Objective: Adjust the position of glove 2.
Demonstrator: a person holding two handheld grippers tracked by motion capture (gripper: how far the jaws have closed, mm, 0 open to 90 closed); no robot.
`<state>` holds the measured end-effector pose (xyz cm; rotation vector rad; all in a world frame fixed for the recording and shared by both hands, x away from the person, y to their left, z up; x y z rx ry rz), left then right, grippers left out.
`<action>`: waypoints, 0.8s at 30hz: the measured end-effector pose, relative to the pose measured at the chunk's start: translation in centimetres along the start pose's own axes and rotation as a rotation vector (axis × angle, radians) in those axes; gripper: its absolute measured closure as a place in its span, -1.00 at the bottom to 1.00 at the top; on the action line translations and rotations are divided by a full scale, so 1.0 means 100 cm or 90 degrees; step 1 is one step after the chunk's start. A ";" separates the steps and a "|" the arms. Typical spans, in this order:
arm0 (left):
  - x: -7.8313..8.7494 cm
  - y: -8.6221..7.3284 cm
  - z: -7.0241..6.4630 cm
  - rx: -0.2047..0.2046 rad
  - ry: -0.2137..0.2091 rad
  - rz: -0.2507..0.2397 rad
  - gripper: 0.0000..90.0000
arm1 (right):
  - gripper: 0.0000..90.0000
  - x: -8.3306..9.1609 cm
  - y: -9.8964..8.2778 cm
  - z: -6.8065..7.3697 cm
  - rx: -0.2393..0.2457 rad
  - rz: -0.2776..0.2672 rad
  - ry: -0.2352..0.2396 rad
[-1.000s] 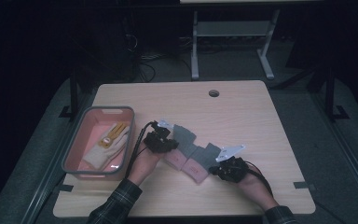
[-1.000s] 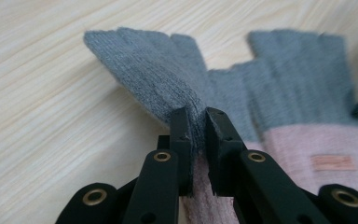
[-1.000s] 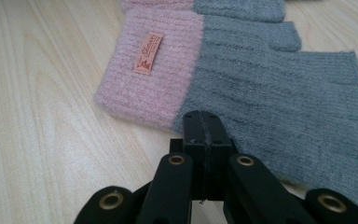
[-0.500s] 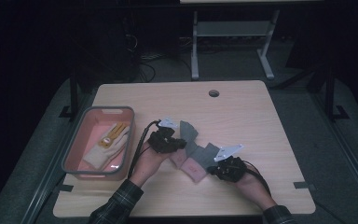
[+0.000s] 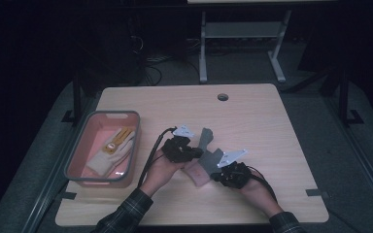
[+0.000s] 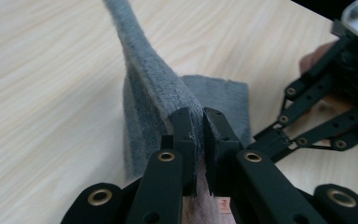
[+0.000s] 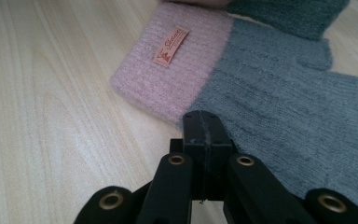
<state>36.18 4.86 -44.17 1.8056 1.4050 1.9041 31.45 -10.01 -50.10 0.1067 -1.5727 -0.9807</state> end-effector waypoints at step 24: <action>-0.004 -0.005 0.000 0.009 -0.020 0.001 0.82 | 1.00 0.006 -0.004 -0.002 -0.008 -0.001 0.004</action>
Point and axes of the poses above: each handheld gripper's, and its own axes: x roughly backward along the jaws, y roughly out of its top, z roughly to its left, the point moved 5 cm from there along -x, roughly forward along the jaws, and after that the axes turned 2 degrees about z, right-handed, at the moved point
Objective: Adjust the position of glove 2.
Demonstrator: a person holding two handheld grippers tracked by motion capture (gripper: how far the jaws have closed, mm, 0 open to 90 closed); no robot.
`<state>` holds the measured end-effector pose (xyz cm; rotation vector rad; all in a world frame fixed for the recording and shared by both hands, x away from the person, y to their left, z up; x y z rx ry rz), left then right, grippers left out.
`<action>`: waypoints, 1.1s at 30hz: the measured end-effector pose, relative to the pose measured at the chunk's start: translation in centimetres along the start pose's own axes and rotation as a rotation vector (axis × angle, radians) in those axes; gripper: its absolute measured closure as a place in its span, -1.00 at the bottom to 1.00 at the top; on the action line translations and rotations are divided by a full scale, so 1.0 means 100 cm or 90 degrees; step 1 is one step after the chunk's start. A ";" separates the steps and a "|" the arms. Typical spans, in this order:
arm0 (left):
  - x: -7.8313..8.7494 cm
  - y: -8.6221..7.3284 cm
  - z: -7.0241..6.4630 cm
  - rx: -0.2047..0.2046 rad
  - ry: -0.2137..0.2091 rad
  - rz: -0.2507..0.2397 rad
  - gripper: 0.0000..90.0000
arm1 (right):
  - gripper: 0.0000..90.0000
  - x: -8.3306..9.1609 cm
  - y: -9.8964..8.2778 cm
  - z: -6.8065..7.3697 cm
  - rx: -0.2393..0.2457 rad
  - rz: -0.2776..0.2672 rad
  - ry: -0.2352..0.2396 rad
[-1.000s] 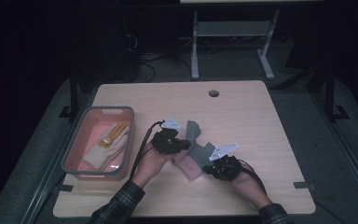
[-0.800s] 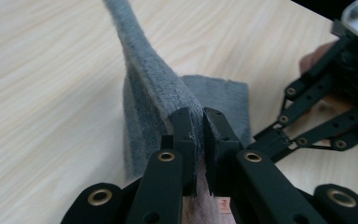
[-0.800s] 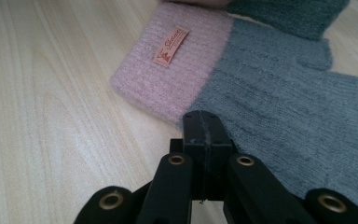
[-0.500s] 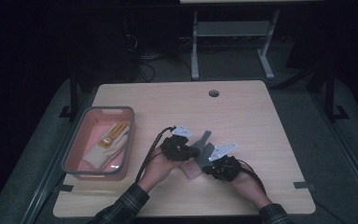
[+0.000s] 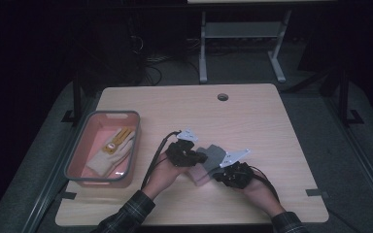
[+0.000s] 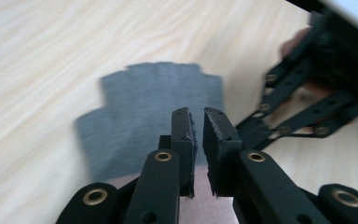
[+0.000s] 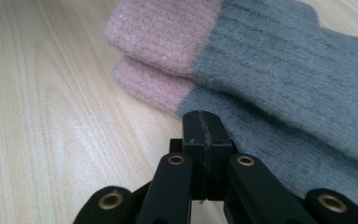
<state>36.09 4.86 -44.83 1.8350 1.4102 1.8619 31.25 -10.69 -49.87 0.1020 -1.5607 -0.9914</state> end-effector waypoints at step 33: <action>-0.028 -0.017 0.034 0.052 -0.001 0.044 0.98 | 1.00 0.008 0.012 0.001 -0.018 -0.058 0.010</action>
Point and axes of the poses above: each handheld gripper's, and its own axes: x roughly backward along the jaws, y roughly out of its top, z roughly to its left, the point moved 5 cm from there along -x, roughly forward along the jaws, and after that the axes turned 2 degrees about z, right-handed, at the moved point
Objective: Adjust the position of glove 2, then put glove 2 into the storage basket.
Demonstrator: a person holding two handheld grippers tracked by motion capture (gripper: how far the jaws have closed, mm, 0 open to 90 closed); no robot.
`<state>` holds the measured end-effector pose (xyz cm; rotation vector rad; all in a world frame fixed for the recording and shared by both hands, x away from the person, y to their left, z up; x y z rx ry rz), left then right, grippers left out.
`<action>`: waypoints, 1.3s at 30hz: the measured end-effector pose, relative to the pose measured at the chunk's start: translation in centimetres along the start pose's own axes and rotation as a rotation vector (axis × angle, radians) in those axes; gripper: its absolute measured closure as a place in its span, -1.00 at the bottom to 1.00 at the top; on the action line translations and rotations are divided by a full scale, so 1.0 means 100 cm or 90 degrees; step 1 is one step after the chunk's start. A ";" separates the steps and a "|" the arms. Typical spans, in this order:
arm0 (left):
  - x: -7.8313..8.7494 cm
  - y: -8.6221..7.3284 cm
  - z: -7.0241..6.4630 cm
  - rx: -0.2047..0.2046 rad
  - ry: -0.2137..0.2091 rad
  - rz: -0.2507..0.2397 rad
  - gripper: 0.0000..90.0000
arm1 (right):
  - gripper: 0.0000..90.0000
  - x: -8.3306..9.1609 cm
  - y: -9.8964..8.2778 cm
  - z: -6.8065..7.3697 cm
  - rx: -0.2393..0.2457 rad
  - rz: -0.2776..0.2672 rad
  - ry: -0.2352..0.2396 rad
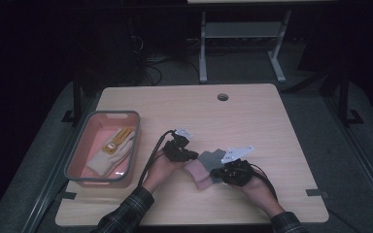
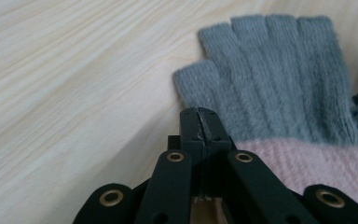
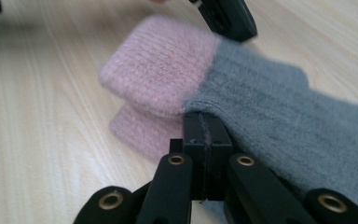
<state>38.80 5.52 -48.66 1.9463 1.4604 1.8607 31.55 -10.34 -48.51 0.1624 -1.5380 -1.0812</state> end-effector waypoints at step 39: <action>-0.027 -0.009 -0.041 -0.093 0.001 0.042 -0.72 | -0.79 0.046 -0.067 -0.076 -0.142 0.014 -0.185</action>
Point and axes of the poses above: each handheld gripper's, and its own axes: x roughly backward along the jaws, y roughly out of its top, z roughly to its left, the point moved 5 cm from there along -x, roughly forward along the jaws, and after that the axes turned 2 degrees about z, right-handed, at the moved point
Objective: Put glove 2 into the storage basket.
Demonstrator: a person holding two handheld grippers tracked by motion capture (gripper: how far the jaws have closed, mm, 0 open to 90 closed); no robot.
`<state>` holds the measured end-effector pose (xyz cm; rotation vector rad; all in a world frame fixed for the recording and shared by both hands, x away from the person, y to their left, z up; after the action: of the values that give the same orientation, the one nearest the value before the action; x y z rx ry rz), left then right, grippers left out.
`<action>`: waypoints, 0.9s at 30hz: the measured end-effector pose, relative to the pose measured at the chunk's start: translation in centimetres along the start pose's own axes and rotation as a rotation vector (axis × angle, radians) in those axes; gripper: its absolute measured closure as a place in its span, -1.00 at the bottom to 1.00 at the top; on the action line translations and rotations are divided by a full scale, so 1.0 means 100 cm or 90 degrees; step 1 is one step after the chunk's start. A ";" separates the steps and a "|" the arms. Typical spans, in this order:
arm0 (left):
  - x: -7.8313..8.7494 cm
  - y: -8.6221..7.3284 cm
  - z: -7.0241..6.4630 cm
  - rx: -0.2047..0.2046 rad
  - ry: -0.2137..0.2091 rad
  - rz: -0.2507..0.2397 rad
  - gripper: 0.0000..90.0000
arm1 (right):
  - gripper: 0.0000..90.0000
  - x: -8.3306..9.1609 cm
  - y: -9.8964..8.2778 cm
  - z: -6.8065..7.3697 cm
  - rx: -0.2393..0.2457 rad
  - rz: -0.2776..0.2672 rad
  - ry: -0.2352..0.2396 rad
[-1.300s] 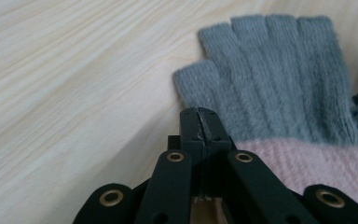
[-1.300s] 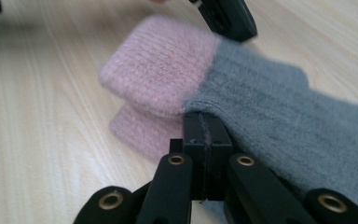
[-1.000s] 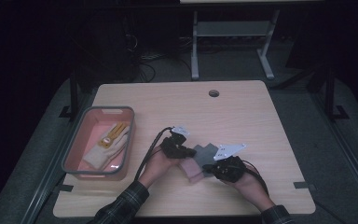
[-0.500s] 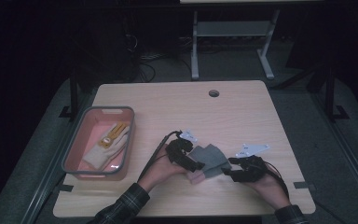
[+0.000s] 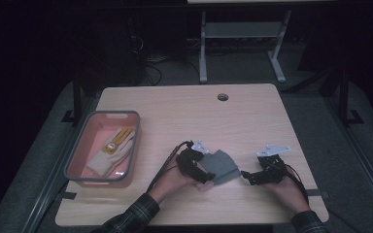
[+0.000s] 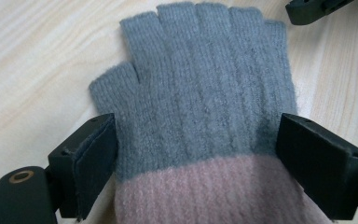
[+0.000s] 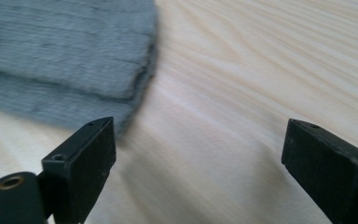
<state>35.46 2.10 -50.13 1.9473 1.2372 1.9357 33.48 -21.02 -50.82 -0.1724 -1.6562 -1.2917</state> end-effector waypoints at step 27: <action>0.008 0.004 -0.013 -0.038 -0.073 0.027 0.40 | -0.95 -0.010 -0.003 -0.021 -0.026 -0.019 -0.044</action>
<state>34.36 1.78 -49.01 2.0396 1.1041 1.8284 35.07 -22.34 -51.88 -0.2188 -1.6969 -1.3564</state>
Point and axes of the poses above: each handheld gripper's, and its own axes: x roughly backward along the jaws, y roughly out of its top, z roughly to its left, the point moved 5 cm from there along -x, roughly forward along the jaws, and after that the axes turned 2 degrees about z, right-handed, at the moved point
